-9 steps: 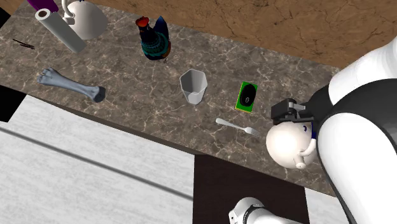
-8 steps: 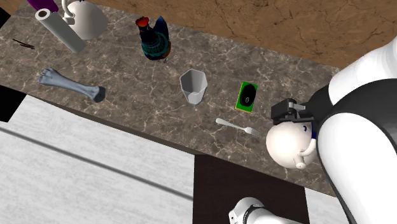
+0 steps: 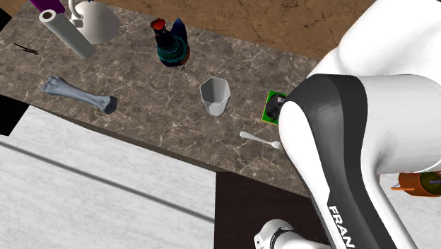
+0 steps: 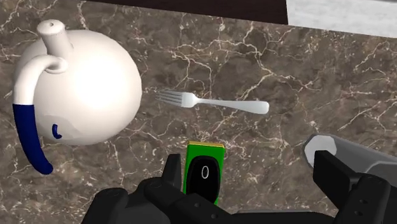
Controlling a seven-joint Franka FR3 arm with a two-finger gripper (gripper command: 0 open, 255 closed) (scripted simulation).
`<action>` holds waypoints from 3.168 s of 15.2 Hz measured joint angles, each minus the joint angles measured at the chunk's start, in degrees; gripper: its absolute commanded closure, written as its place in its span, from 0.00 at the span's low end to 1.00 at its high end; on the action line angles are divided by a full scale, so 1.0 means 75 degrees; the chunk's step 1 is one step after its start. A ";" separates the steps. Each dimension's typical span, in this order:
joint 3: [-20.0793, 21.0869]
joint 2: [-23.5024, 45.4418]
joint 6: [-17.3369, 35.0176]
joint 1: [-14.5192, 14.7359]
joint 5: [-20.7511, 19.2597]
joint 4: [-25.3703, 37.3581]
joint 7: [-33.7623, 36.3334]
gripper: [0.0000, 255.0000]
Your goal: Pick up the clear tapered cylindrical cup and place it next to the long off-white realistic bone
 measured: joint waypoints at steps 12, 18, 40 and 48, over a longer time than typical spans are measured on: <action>0.0970 0.2653 0.2537 0.0341 0.0498 0.0491 0.1043 0.00; 0.1340 0.4117 0.3458 0.0457 0.0390 0.1207 0.1580 0.00; 0.1428 0.4658 0.4270 0.0501 0.0315 0.0959 0.1686 1.00; 0.1407 0.4402 0.3745 0.0492 0.0343 0.1228 0.1690 1.00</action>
